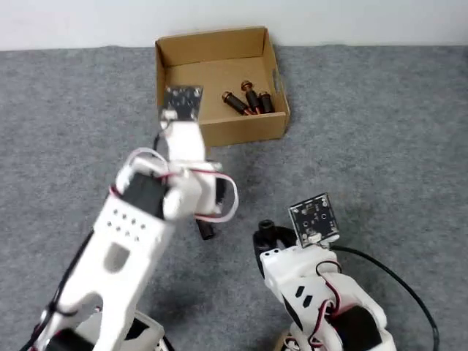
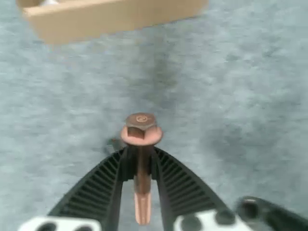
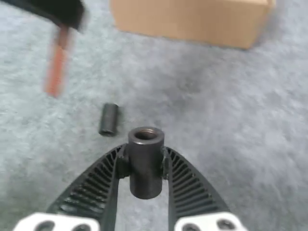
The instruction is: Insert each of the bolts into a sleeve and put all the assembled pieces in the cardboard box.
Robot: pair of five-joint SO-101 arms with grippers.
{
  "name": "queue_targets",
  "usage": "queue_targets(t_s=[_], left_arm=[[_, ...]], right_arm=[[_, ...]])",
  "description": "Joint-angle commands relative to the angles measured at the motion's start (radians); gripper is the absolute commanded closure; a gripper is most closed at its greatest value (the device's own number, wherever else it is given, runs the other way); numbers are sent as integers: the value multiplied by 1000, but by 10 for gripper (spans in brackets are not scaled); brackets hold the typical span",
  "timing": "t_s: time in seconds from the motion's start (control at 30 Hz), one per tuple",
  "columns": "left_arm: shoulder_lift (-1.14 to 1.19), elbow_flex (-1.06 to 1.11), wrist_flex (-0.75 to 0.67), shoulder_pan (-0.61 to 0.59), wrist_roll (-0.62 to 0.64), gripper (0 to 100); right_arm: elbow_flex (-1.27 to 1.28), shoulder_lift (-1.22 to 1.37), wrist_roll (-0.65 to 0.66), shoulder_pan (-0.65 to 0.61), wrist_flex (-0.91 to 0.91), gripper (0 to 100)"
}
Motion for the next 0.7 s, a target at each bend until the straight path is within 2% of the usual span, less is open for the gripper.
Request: queue_targets(t_s=[0.0,0.13,0.27,0.57,0.67], left_arm=[[-175,107,-195,64,84,996],[-339,286,-414,72,89,996],[-482,443,-546,74,91,996],[-623,544,-597,74,95,996],[-637,545,-597,77,95,996]], right_arm=[[-34,2,12,-54,-62,991],[-34,2,12,-67,-65,991],[-40,-5,12,-68,-65,991],[-40,-5,15,-71,-101,991],[-40,2,75,-71,-131,991]])
